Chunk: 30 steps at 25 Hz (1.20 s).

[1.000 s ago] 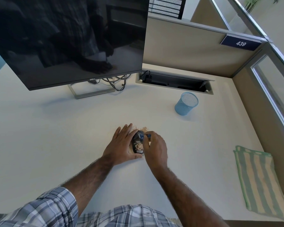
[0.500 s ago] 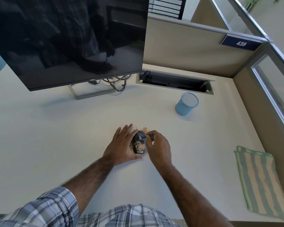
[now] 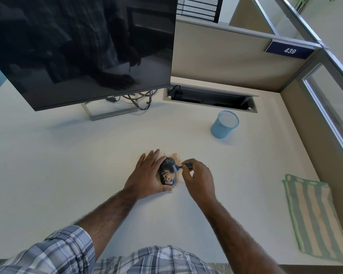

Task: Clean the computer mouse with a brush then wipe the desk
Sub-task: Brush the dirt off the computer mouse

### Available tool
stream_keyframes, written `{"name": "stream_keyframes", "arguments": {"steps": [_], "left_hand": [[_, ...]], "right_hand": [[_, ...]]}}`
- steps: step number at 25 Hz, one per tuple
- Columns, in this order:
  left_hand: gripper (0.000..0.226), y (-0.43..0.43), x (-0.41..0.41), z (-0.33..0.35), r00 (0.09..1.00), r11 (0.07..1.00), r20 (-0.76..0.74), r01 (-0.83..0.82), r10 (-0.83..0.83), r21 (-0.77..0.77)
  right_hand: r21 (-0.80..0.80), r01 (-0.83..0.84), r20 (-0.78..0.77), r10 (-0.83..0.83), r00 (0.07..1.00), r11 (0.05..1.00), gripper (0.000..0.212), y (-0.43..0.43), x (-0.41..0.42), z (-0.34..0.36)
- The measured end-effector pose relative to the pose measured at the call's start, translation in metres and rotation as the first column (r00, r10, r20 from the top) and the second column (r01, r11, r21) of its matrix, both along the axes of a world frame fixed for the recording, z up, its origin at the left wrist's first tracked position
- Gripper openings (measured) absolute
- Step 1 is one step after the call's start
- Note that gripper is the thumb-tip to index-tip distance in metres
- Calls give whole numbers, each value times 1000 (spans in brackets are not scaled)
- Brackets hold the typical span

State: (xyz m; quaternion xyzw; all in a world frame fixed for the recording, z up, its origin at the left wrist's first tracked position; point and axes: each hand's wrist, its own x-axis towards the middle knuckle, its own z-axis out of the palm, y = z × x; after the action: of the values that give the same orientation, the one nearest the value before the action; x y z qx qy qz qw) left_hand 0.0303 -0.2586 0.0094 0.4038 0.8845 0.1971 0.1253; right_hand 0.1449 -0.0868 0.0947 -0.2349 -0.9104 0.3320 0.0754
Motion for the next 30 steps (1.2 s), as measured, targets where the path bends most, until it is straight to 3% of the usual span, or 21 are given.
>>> {"name": "stream_keyframes", "arguments": {"steps": [7,20,24,30], "left_hand": [[123,0,0,0,1000,1000,11,-3,2,17],[121,-1,-1,-5,1000,1000,-6,-2,3,25],[121,-1,-1,-6,1000,999,-12,-6,7,37],[120,0,-2,-7,1000,999,-6,-11,12,43]], "right_hand": [[62,-27,-100,34,994,998,15,-7,14,-4],[163,-53,-41,60,997,985,12,-15,23,-7],[45,67,-71,-64,995,997,14,-9,26,-6],[-16,71,-68,-72,995,997,15,-12,36,0]]}}
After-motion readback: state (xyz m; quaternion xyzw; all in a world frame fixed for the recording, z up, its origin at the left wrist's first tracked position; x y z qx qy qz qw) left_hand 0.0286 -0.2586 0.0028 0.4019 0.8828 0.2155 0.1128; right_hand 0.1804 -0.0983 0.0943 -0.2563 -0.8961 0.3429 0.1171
